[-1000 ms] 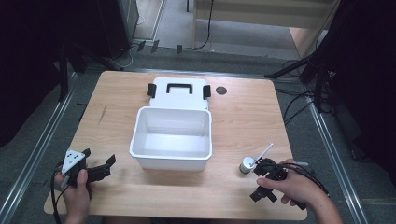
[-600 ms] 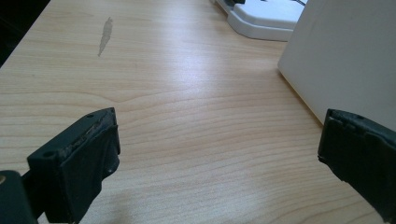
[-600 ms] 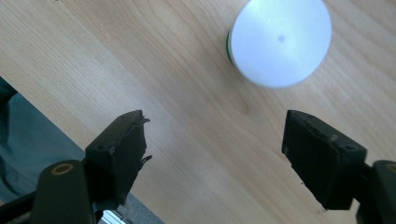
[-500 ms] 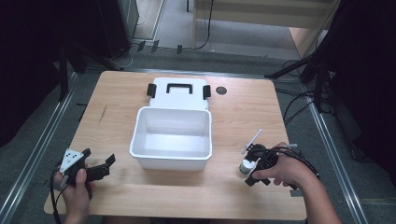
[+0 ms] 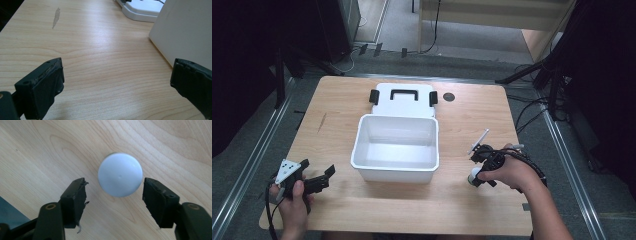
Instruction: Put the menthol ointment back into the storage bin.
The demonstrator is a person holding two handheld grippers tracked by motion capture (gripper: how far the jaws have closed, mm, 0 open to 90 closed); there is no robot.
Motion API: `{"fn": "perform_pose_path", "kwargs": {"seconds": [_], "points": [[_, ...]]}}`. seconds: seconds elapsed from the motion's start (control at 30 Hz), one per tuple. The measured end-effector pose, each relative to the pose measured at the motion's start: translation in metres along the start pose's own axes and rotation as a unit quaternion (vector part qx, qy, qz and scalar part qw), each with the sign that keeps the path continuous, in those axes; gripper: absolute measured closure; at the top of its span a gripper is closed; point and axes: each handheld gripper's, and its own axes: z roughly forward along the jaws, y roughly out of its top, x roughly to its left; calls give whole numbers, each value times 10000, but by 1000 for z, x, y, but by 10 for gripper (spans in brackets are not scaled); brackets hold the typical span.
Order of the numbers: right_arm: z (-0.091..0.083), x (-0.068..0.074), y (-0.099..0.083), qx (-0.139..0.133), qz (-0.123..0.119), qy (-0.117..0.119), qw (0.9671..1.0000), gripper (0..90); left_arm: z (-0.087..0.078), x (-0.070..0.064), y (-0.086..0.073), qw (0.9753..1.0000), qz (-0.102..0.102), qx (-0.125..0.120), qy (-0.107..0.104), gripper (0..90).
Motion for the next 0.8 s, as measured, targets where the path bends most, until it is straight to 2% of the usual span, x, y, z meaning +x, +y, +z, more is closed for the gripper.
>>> {"fn": "perform_pose_path", "kwargs": {"seconds": [0.1,0.17,0.3,0.4,0.53,0.8], "points": [[0,0,4,-72,69,14,9999,390,0,0,0,10000,-16,1,-7,0],[1,0,6,-123,27,-32,9999,395,0,1,0,10000,-25,-3,-11,0],[3,0,9,-37,88,-97,9999,419,0,1,0,10000,-36,-5,-21,0],[5,-1,11,-77,108,-178,9998,415,0,1,0,10000,-47,4,-27,0],[6,1,14,-97,146,-73,9998,453,0,2,0,10000,-55,18,-29,0],[9,2,14,41,143,-166,9998,483,1,2,0,10000,-89,27,-34,0]]}}
